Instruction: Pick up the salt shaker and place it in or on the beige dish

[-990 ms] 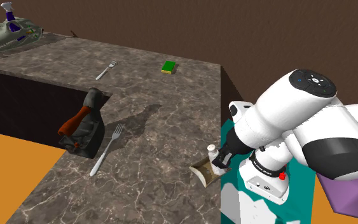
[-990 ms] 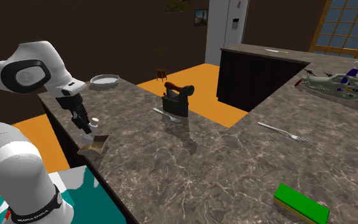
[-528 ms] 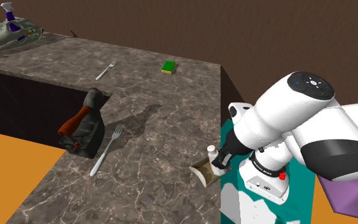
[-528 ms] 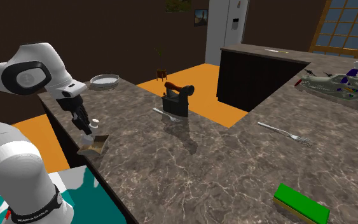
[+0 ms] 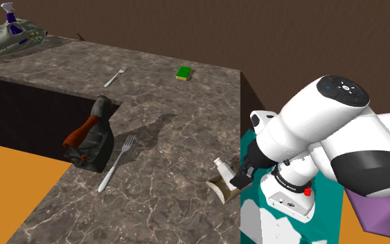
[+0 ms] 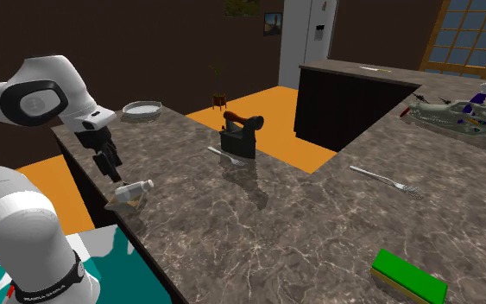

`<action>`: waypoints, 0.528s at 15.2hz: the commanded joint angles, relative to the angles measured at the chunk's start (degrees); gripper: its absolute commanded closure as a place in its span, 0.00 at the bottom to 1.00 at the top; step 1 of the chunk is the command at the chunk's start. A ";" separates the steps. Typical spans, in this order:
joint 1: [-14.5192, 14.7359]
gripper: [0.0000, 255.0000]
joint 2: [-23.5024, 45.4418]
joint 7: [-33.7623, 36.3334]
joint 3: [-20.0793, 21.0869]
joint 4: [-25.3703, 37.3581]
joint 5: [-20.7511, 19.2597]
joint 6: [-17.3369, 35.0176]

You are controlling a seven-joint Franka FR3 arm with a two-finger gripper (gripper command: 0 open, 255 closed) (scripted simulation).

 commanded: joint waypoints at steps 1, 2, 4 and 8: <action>-0.52 0.00 -1.56 -0.18 -1.47 2.34 -1.40 -3.78; -0.80 0.00 -2.24 -0.17 -2.26 4.00 -2.17 -6.03; -1.01 0.00 -2.63 -0.14 -2.87 5.35 -2.77 -7.71; -1.01 0.00 -2.63 -0.13 -2.88 5.35 -2.78 -7.71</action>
